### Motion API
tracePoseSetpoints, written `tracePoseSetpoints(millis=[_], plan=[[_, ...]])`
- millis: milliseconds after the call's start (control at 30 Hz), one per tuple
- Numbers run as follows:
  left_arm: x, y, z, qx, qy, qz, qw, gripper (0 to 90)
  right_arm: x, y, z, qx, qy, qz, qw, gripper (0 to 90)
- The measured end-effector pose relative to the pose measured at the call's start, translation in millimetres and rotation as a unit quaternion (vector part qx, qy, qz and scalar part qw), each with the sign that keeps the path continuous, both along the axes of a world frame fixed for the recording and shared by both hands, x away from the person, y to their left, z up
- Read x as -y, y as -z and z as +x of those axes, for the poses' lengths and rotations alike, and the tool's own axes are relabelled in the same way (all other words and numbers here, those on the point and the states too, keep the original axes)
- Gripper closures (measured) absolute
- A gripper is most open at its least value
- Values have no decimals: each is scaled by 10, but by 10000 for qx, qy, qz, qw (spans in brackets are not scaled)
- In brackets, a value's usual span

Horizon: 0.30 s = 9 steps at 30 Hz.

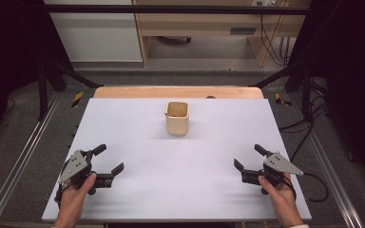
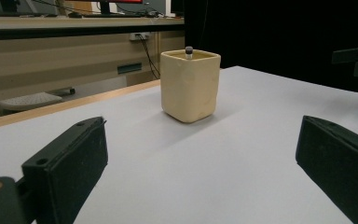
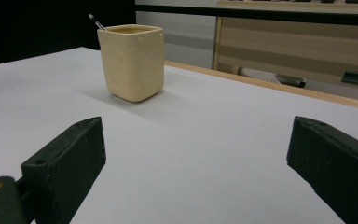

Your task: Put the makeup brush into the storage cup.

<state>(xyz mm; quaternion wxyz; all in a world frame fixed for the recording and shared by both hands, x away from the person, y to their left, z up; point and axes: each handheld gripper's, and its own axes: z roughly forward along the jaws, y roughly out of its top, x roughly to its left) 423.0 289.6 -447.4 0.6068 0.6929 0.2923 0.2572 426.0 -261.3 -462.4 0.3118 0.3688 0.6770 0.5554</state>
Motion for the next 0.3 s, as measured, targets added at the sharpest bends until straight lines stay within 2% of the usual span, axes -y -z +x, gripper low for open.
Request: tracePoseSetpoints(millis=[167,300], plan=[[-10,5,12,-1,-21,-18,10000,19,42,27,-9,7,52,54,10000,47],[-13,17,31,-42,-53,2,10000,19,47,21,10,-48,199,217,9996,47]])
